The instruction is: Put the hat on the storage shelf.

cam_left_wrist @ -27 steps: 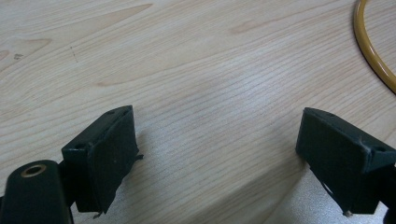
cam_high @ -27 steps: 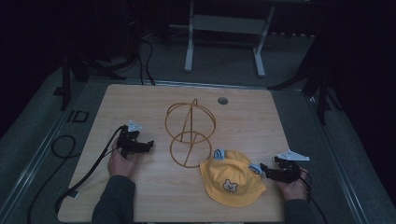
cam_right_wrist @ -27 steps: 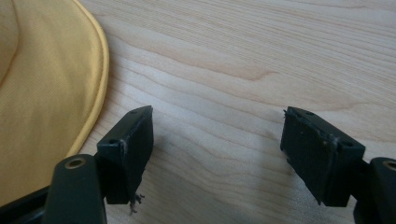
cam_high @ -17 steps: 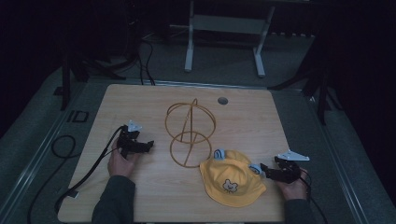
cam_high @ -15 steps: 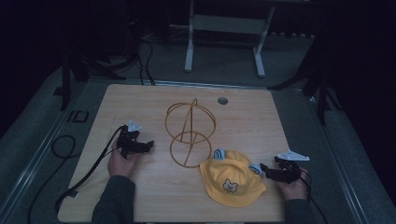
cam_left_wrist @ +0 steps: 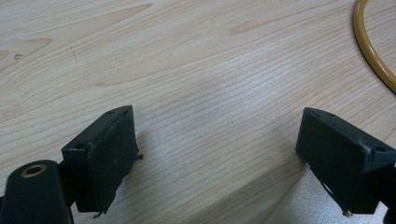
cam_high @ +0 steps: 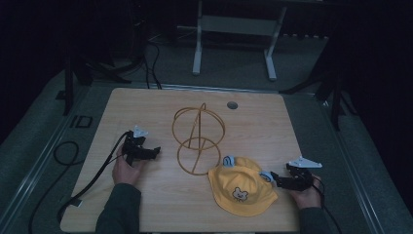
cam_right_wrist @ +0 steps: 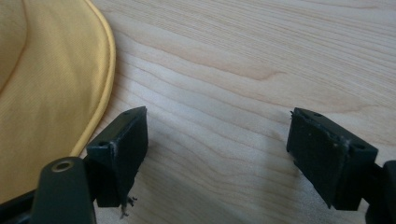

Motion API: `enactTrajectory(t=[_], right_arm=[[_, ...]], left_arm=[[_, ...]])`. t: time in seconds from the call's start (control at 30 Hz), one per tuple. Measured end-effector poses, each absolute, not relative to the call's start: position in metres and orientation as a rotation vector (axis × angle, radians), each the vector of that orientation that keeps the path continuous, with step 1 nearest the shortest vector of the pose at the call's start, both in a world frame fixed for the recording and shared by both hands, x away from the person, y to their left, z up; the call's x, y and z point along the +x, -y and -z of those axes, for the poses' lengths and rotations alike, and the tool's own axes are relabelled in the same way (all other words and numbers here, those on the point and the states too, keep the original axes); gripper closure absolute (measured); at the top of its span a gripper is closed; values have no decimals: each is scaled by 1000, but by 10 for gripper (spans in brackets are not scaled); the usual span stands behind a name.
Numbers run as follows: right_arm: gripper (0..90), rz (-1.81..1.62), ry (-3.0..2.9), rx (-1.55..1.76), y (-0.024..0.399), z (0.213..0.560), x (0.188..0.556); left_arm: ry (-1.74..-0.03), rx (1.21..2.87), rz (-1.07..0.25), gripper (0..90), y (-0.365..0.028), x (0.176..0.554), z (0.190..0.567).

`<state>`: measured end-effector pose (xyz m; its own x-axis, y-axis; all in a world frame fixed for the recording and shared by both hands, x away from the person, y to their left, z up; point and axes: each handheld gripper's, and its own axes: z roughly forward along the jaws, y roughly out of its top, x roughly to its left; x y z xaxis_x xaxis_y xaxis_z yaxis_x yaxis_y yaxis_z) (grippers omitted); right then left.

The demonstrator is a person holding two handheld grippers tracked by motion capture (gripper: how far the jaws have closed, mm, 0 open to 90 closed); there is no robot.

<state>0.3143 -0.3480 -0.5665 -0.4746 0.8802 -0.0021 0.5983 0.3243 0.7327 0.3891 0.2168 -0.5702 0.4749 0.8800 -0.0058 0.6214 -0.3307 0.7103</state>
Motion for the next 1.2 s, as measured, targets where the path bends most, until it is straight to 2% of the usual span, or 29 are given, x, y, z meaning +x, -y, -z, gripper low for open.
enactTrajectory(t=[0.27, 0.47, 1.2], right_arm=[[230, -964, -2216, 1286, 349, 566, 315], [289, -937, -2279, 1259, 352, 561, 317], [313, -830, -2426, 1084, 346, 531, 313]], left_arm=[[-1238, 2070, -509, 123, -217, 389, 570], [-1238, 2071, -509, 123, -217, 389, 570], [-1239, 2067, -509, 123, -217, 389, 570]])
